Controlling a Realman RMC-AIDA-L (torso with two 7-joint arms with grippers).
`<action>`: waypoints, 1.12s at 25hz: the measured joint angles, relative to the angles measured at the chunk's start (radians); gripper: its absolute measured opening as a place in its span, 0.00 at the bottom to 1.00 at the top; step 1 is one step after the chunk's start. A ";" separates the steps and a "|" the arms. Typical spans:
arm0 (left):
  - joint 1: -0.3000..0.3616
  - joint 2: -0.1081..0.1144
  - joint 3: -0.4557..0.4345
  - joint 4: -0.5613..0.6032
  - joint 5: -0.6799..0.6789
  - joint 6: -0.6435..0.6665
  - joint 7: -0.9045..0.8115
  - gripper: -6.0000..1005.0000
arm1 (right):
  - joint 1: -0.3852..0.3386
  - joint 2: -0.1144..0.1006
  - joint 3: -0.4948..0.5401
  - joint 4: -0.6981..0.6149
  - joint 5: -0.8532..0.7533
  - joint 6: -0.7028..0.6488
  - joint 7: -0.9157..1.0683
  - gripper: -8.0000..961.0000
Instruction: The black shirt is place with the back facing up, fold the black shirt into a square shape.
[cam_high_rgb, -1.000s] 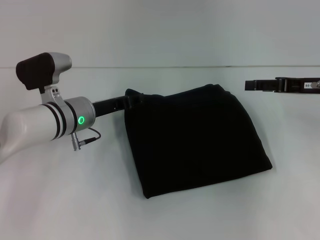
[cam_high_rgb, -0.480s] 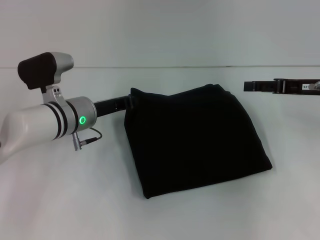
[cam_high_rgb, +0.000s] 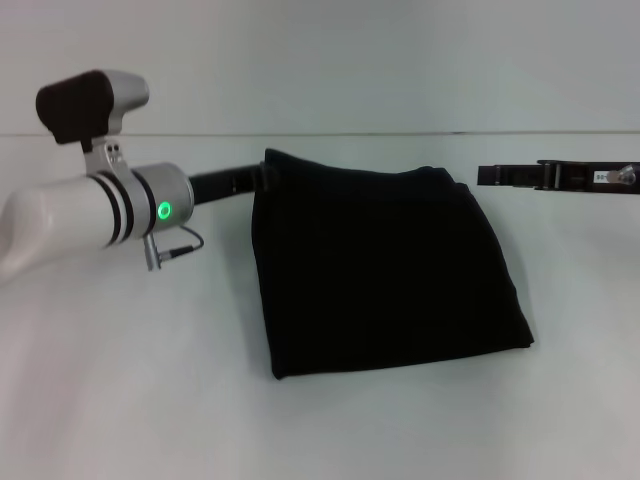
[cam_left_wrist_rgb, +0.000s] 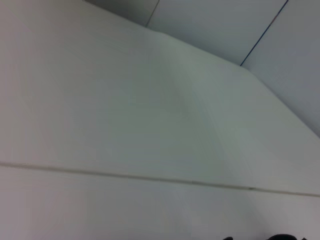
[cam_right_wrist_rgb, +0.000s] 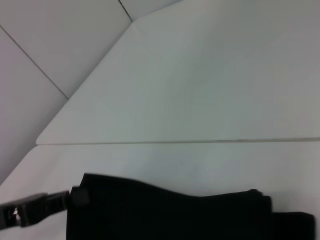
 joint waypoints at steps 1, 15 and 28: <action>-0.017 0.009 0.000 0.000 0.001 0.001 0.001 0.04 | 0.002 0.003 0.000 0.001 0.001 0.001 0.000 0.83; -0.089 0.050 0.035 0.000 0.003 -0.012 -0.001 0.04 | 0.032 0.031 -0.002 0.023 0.001 0.066 0.000 0.82; -0.097 0.056 0.044 0.001 0.031 -0.014 0.003 0.04 | 0.034 0.042 -0.002 0.023 0.002 0.080 -0.006 0.83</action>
